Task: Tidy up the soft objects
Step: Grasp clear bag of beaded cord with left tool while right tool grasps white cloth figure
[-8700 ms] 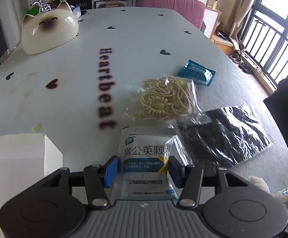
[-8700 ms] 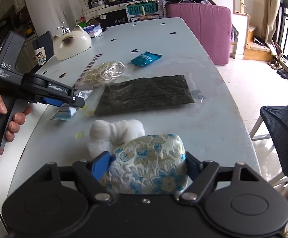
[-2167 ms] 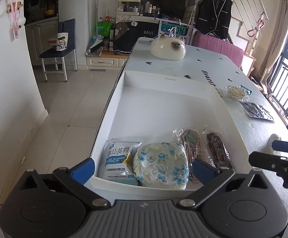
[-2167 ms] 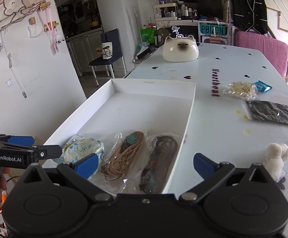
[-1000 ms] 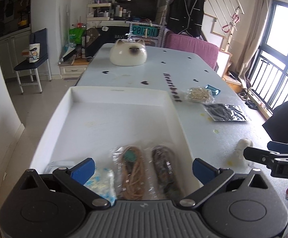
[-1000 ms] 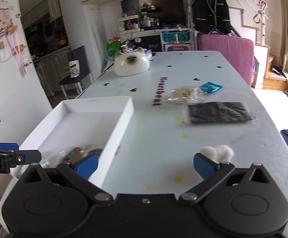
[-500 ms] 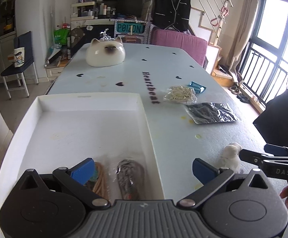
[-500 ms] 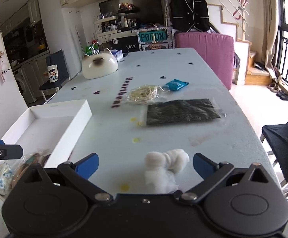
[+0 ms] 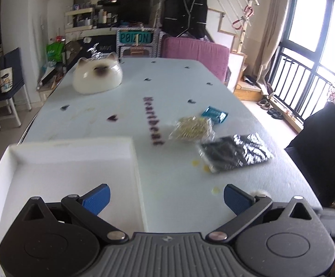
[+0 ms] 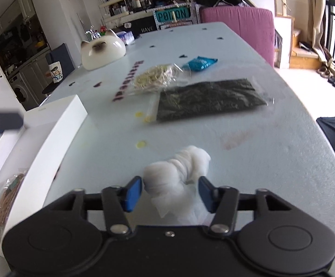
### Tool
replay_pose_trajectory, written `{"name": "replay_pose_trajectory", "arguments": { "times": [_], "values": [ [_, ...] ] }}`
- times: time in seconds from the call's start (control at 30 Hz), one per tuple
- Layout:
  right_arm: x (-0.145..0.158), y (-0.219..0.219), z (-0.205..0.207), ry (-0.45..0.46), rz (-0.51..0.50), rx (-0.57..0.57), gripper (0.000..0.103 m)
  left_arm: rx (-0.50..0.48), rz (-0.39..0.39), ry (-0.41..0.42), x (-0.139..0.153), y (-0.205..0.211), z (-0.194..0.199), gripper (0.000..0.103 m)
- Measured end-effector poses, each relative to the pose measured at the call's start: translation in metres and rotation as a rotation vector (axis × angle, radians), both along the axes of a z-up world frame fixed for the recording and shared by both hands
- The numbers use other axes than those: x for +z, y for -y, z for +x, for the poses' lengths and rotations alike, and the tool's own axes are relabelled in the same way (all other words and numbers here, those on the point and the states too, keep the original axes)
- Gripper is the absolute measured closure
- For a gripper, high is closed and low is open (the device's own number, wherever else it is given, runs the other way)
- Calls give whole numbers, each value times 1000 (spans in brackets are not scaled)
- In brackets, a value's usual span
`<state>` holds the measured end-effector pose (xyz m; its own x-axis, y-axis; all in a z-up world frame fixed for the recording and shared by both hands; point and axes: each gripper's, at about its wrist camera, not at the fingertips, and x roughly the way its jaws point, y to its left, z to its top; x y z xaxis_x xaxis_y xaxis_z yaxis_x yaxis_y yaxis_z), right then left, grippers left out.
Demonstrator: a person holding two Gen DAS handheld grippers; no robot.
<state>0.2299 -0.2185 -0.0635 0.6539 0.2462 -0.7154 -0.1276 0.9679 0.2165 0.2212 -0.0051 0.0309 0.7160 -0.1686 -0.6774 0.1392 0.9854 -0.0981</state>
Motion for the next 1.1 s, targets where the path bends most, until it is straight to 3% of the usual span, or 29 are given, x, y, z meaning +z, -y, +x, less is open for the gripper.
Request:
{"name": "replay_pose_trajectory", "arguments": {
  "times": [0.27,0.63,0.77,1.0,1.1],
  "values": [
    [-7,7,-3,18,6,-1,64,-76,-48,52,-5,32,57,0],
    [-6,18,-3,4,48,-24,75,-124,-78,8,-32,77,160,0],
    [-6,14,-7,3,23,2,76,-119,-48,25,-40,86,185,0],
    [-6,11,-7,3,5,21,76,-124,27,-31,-62,101,222,0],
    [-5,12,-7,-1,8,21,76,-114,47,-61,-72,106,230,7]
  ]
}}
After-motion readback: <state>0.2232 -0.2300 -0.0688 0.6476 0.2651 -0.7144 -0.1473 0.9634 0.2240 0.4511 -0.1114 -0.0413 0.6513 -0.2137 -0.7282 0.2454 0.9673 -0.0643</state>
